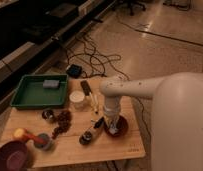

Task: Wipe red bowl with towel

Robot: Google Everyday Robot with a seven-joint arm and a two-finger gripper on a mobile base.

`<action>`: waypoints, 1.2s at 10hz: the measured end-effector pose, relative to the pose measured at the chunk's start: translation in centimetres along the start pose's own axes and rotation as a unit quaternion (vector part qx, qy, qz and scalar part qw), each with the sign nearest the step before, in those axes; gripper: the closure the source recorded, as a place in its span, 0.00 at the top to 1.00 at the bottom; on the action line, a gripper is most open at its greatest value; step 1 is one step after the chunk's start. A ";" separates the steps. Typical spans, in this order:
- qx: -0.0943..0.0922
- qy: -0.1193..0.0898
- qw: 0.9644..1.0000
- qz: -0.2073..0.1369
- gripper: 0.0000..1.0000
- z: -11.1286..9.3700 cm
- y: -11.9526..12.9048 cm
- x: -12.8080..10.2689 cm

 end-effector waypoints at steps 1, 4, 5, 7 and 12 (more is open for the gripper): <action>-0.011 0.000 1.000 -0.013 0.00 -0.2 0.8 1.0; -0.021 0.000 0.999 -0.038 0.00 -0.6 2.2 3.2; -0.022 0.003 0.999 -0.039 0.00 -0.6 2.2 3.8; -0.020 0.013 0.999 -0.038 0.00 -0.2 1.6 4.9; -0.018 0.024 0.999 -0.021 0.00 0.5 -1.6 6.2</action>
